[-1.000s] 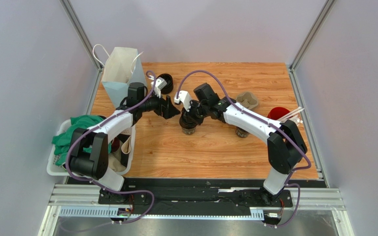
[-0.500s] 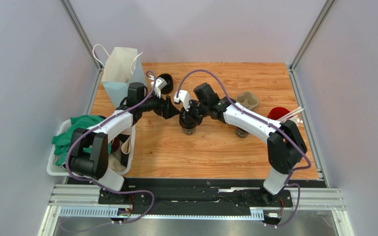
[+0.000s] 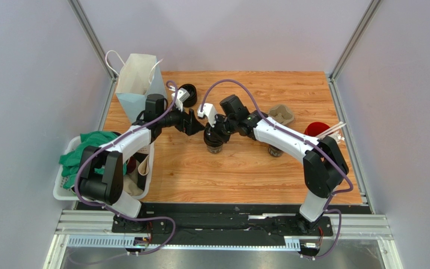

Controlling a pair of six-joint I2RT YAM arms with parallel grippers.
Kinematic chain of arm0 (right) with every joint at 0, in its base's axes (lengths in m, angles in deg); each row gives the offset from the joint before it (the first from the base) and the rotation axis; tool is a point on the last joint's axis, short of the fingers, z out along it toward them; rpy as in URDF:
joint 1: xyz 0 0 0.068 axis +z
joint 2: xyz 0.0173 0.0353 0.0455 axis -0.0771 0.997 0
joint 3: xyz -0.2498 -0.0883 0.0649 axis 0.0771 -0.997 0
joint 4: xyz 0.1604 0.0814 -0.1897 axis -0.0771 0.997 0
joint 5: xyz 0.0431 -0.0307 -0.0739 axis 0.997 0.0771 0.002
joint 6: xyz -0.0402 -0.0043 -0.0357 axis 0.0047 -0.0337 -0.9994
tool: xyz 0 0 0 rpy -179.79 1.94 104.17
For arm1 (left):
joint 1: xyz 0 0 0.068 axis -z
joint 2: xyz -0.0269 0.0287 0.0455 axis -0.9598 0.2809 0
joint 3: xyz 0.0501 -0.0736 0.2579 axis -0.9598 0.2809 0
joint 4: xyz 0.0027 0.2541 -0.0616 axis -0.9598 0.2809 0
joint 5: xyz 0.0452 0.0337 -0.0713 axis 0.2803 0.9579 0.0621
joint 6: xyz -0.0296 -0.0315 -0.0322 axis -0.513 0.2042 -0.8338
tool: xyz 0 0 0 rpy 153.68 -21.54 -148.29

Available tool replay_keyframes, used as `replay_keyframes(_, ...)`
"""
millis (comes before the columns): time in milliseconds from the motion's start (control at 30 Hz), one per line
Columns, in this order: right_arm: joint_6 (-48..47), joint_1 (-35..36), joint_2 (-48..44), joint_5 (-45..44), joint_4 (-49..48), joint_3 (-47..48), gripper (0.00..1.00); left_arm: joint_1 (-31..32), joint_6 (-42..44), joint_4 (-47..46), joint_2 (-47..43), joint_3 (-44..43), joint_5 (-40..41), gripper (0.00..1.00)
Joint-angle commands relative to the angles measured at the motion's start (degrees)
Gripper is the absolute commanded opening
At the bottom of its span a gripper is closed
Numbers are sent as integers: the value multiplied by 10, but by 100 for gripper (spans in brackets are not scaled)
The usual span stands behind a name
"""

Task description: Pack the takeout coffee

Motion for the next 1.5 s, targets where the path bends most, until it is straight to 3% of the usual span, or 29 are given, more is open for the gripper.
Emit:
replay_keyframes(0,-1,4,8,4,-7,5,0,-3,14,-22,-8,2,-3,99)
replay_keyframes(1467,-18,13,13,-13,30,20,0,-3,11,-22,1,1,-9,99)
